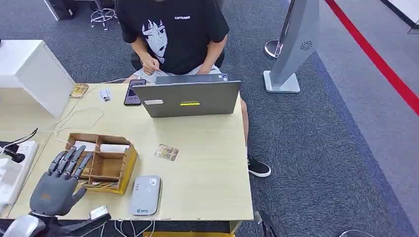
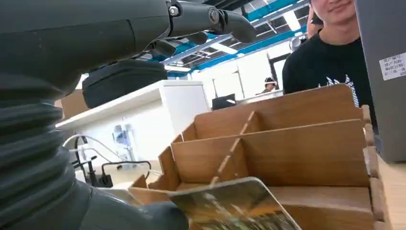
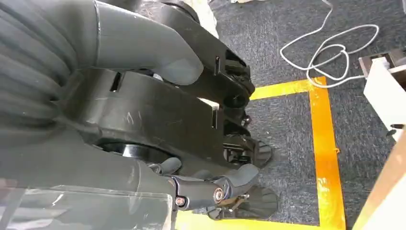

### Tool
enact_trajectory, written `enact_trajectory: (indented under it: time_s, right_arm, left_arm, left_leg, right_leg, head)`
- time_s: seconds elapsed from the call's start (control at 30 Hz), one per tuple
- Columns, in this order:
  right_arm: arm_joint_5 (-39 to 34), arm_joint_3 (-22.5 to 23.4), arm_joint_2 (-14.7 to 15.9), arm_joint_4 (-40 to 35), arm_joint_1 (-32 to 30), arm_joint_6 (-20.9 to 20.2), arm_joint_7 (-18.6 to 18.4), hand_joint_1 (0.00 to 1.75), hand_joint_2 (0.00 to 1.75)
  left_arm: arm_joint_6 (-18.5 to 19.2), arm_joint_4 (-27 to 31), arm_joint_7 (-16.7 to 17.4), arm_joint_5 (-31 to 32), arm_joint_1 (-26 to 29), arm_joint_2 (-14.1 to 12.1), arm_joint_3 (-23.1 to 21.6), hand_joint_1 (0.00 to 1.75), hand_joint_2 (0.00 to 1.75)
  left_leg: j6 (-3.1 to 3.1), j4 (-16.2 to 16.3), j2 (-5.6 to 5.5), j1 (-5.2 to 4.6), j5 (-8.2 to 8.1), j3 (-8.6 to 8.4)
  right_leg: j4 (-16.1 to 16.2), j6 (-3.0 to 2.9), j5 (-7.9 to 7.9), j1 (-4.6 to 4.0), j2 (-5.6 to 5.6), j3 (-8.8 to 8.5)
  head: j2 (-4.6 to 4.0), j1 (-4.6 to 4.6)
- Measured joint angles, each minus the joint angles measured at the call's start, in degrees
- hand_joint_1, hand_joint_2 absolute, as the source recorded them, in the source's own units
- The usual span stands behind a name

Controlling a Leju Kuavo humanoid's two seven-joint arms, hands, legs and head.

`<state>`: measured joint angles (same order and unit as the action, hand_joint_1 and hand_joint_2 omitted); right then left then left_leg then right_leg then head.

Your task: Pass the card to the sensor for recognition and then transmit it.

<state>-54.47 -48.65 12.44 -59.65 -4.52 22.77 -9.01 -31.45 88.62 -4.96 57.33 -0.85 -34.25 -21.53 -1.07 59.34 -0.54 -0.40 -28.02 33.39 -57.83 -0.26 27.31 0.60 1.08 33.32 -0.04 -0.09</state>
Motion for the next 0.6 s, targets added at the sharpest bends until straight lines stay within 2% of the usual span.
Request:
enact_trajectory:
  time_s: [0.03, 0.1, 0.17, 0.4, 0.6]
  right_arm:
    - [0.0, -0.1, 0.0, 0.3, 0.3, -0.2, 0.0, 0.00, 1.75]
    - [0.0, -0.1, 0.0, 0.7, 0.6, -0.3, 0.0, 0.00, 1.75]
    - [0.1, -0.2, 0.0, 1.5, 1.1, -0.4, 0.0, 0.00, 1.75]
    - [0.1, -0.2, 0.0, 1.8, 1.1, -0.3, 0.1, 0.00, 1.75]
    - [0.0, -0.2, 0.0, 1.8, 1.0, -0.2, 0.5, 0.00, 1.75]
  left_arm:
    - [-0.7, -2.0, -0.1, 0.2, -0.9, 1.7, -0.2, 0.00, 1.75]
    - [-1.5, -4.0, -0.1, 0.4, -1.8, 3.4, -0.6, 0.00, 1.75]
    - [-2.7, -7.8, -0.3, 1.0, -4.1, 7.1, -2.6, 0.00, 1.75]
    - [-2.9, -8.3, -0.4, 1.4, -4.9, 8.7, -4.3, 0.00, 1.75]
    - [-2.6, -8.0, 0.0, 1.9, -5.0, 9.0, -5.4, 0.00, 1.75]
  left_leg:
    - [0.00, 0.0, -0.01, -0.01, 0.00, 0.00]
    - [0.00, 0.0, -0.01, -0.01, -0.01, 0.01]
    - [-0.01, 0.0, -0.01, -0.01, -0.01, 0.01]
    - [-0.01, 0.0, -0.01, -0.01, -0.01, 0.01]
    - [-0.01, 0.0, -0.01, -0.01, -0.01, 0.01]
  right_leg:
    - [0.0, 0.00, 0.00, 0.00, 0.00, 0.00]
    - [0.0, 0.01, 0.00, 0.01, 0.00, 0.00]
    - [0.0, 0.01, 0.00, 0.01, 0.00, 0.01]
    - [0.0, 0.01, 0.00, 0.01, 0.00, 0.01]
    - [0.0, 0.01, 0.00, 0.01, 0.00, 0.01]
  head:
    - [0.00, 0.00]
    - [0.00, 0.00]
    - [0.00, 0.00]
    - [0.00, 0.00]
    - [0.00, 0.00]
